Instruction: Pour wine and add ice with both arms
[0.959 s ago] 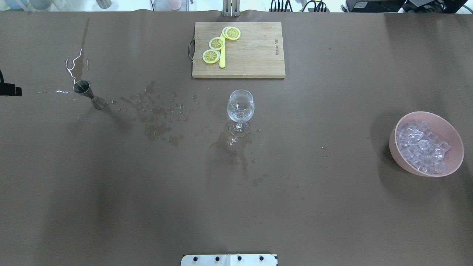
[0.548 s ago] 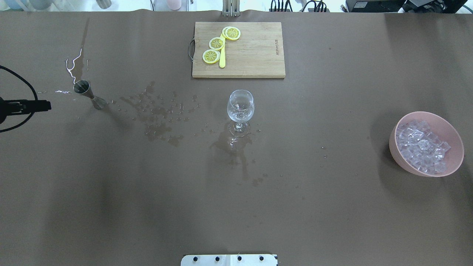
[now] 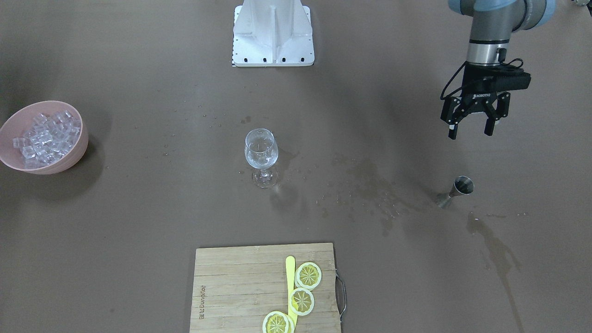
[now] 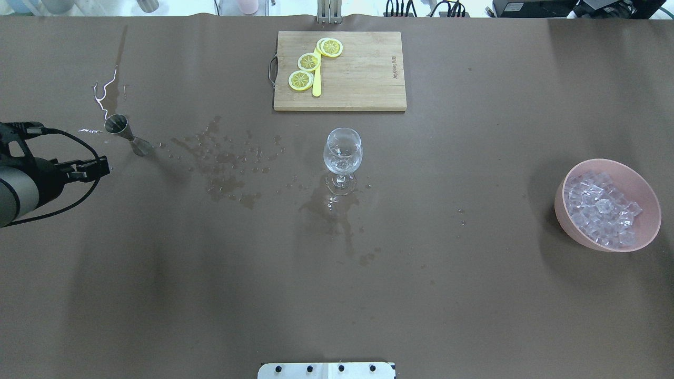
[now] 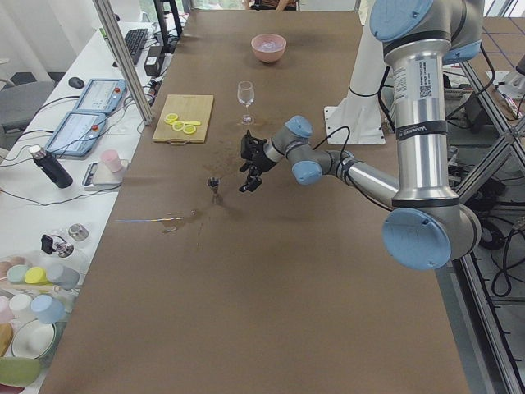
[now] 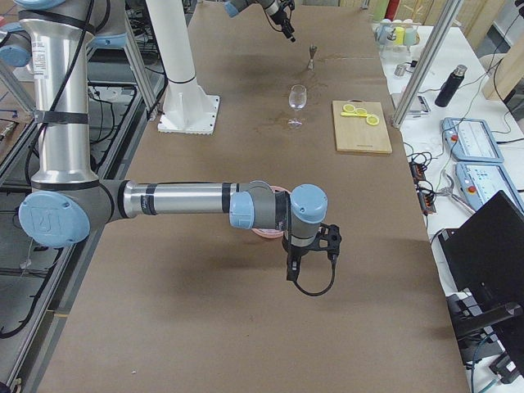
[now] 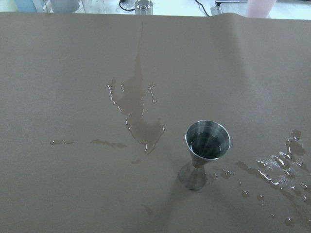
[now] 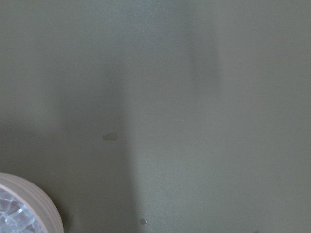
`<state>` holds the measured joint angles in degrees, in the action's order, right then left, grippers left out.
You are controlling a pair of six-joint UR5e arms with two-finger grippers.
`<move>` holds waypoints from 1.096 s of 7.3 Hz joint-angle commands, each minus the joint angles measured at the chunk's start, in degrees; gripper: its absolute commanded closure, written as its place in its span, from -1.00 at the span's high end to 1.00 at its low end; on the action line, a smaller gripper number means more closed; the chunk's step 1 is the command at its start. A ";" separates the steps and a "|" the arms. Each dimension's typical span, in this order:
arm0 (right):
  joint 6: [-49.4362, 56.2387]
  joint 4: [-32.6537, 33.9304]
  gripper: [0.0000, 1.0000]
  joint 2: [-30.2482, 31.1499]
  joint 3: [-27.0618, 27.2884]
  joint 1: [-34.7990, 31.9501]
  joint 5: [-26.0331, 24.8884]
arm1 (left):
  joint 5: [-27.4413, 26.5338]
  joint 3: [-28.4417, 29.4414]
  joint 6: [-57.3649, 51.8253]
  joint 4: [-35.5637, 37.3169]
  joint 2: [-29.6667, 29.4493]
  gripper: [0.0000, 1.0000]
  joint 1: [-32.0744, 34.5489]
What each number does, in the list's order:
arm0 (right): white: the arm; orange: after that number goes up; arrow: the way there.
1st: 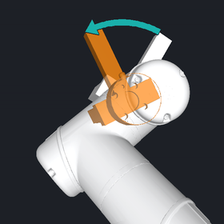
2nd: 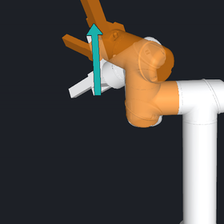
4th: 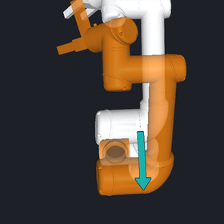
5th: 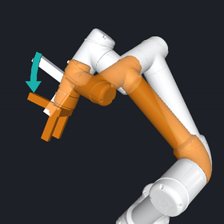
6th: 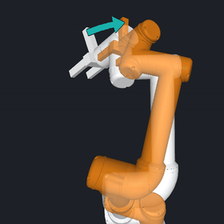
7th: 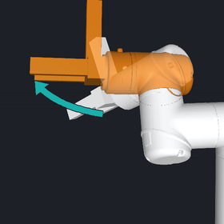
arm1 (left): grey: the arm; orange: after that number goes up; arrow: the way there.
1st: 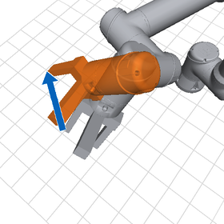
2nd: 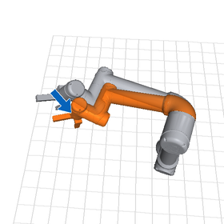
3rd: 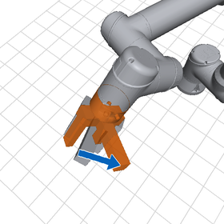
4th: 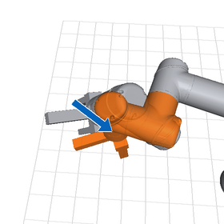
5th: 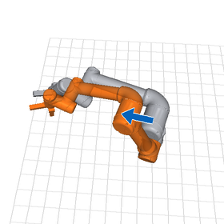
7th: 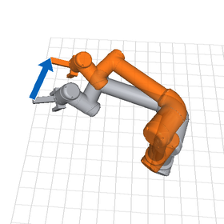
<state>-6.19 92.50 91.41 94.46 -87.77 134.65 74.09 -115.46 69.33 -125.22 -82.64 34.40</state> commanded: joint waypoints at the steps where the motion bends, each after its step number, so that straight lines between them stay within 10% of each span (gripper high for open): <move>1: 0.04 -0.04 1.00 -0.09 0.03 0.05 0.00 | -8.59 7.15 2.12 -0.03 -6.54 0.96 -3.37; 8: 0.22 -0.04 1.00 -0.35 0.20 0.40 0.00 | -26.44 22.54 4.82 -8.29 -12.80 0.96 -8.63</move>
<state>-5.91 92.47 91.06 94.70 -87.37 134.70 50.04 -96.21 72.22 -132.42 -93.71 27.53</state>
